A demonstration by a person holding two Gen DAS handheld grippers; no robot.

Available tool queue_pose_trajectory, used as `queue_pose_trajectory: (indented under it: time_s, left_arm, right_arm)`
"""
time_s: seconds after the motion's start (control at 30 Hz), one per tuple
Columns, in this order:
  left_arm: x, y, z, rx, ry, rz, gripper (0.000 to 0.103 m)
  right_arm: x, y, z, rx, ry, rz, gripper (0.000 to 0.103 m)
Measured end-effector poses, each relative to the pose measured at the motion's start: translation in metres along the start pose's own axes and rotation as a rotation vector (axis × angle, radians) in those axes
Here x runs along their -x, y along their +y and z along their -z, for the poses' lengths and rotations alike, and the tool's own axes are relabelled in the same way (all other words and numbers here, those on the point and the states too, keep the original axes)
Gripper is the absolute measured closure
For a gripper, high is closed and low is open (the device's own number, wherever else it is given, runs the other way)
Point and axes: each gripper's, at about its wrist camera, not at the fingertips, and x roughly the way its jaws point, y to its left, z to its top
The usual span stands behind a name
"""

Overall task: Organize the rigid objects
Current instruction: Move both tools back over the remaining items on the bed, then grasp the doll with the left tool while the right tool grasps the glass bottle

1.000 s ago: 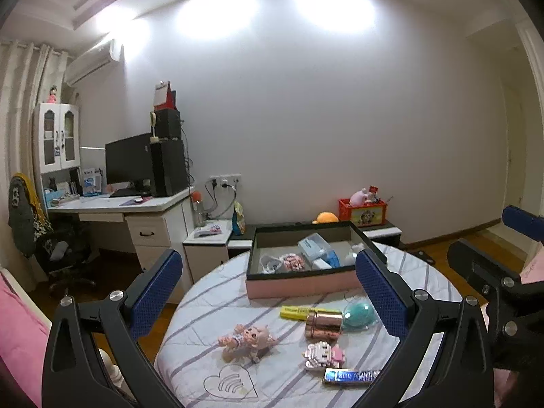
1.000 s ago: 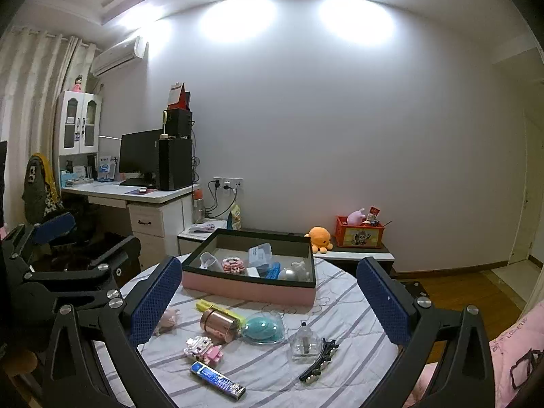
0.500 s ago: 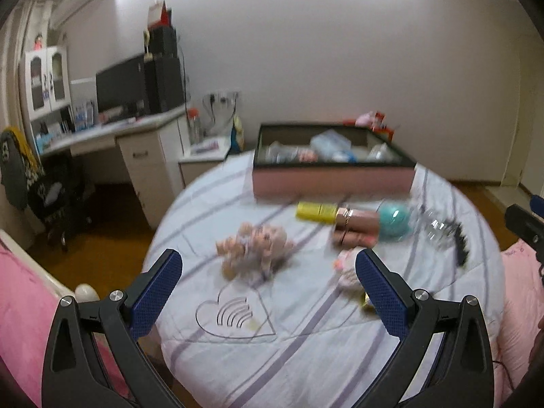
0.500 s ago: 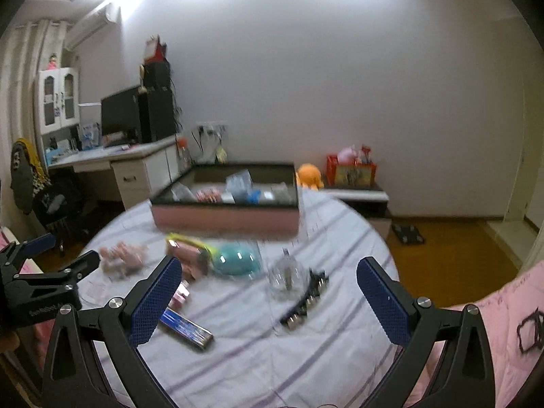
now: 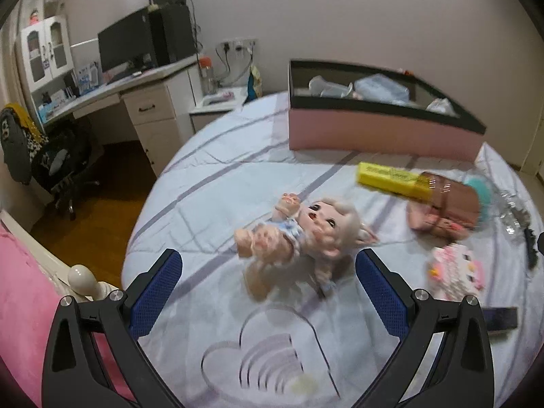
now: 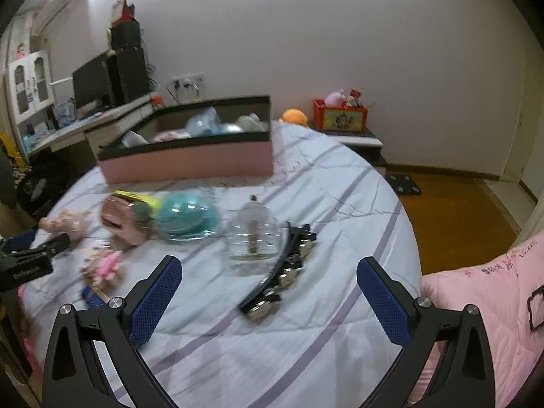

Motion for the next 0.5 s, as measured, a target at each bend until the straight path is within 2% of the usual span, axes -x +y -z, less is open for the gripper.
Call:
queue_pose_trajectory:
  time_s: [0.07, 0.13, 0.17, 0.23, 0.5]
  left_arm:
    - [-0.01, 0.0, -0.005, -0.013, 0.046, 0.026, 0.0]
    - [-0.014, -0.001, -0.009, -0.022, 0.047, 0.037, 0.0]
    - [-0.014, -0.002, -0.01, -0.032, 0.039, 0.043, 0.005]
    - [-0.013, -0.005, -0.01, -0.052, 0.021, 0.085, 0.028]
    - [-0.009, -0.013, -0.01, -0.086, 0.008, 0.068, 0.029]
  right_arm:
    - [-0.013, -0.005, -0.002, -0.012, 0.034, 0.005, 0.0]
    - [-0.027, -0.007, -0.004, -0.014, 0.07, 0.005, 0.0]
    - [-0.032, -0.008, -0.006, -0.012, 0.083, 0.004, 0.0]
    - [-0.038, -0.009, -0.009, -0.008, 0.096, 0.005, 0.0]
    - [-0.042, -0.006, -0.03, 0.038, 0.066, -0.023, 0.001]
